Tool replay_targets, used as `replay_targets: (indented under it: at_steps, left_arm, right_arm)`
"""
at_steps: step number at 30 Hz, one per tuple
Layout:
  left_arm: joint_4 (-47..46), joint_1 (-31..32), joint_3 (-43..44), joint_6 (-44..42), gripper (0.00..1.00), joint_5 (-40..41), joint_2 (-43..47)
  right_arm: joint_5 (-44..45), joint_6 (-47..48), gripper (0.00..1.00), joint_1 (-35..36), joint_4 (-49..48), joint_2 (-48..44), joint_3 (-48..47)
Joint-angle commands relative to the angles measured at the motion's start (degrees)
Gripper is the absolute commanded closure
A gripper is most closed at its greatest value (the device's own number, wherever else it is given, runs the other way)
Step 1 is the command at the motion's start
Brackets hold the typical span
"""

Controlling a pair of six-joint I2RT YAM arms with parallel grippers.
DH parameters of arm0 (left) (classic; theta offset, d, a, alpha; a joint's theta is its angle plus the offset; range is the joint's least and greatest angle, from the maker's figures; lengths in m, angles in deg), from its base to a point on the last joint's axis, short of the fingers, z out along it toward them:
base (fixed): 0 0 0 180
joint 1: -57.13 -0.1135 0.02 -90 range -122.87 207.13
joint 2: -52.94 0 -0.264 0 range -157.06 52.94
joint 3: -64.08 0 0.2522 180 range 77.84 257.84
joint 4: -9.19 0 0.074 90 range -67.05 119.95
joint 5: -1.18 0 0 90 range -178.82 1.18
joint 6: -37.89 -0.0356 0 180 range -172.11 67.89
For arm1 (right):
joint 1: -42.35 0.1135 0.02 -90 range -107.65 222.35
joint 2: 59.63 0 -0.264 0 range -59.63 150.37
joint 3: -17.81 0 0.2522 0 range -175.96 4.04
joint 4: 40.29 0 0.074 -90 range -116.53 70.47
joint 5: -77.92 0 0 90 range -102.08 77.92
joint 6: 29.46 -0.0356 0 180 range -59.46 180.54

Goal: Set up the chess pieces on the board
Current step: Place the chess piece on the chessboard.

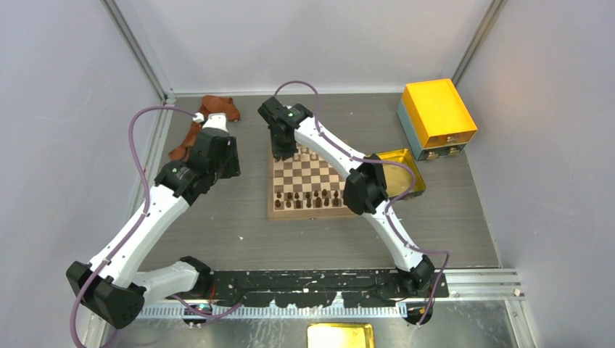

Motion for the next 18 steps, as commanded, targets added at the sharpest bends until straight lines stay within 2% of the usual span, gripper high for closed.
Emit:
replay_targets:
  at_steps: [1,18]
  left_arm:
    - [-1.52,-0.28,-0.16,-1.14,0.55,-0.07,1.68]
    - [-2.27,1.98,-1.28,-2.57,0.51,0.04,1.22]
  right_arm:
    - [-1.18,0.43,0.99,0.23,-2.57,1.42,-3.76]
    - [-1.78,0.01,0.94,-0.01,-3.75,5.40,-6.27]
